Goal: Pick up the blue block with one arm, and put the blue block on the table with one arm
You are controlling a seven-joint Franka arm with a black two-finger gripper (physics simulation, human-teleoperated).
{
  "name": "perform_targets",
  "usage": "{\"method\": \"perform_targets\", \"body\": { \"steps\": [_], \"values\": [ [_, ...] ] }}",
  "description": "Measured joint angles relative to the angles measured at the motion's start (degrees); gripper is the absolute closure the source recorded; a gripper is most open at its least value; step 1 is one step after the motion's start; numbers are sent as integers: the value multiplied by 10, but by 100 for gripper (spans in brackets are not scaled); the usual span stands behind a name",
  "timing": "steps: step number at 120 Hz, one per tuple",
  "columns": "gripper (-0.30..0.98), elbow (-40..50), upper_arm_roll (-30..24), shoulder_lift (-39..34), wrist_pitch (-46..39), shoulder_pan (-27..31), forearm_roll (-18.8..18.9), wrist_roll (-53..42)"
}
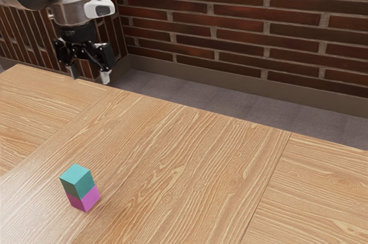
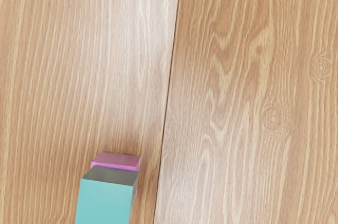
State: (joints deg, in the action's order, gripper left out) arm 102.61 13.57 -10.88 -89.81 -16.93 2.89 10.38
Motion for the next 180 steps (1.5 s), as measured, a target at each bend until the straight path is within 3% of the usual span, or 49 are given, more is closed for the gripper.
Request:
{"method": "perform_targets", "body": {
  "steps": [34,59,91,148,154,170,180],
  "values": [
    [0,125,1,-60,-66,62,4,17],
    [0,268,-2,-113,-169,102,8,34],
    [0,350,-2,-112,-258,112,9,48],
    [0,455,-2,-113,-334,127,10,60],
    [0,472,-2,-113,-353,127,19,57],
    [0,485,-2,-113,-411,127,104,35],
    [0,489,-20,-123,-437,127,134,23]
  ]
}}
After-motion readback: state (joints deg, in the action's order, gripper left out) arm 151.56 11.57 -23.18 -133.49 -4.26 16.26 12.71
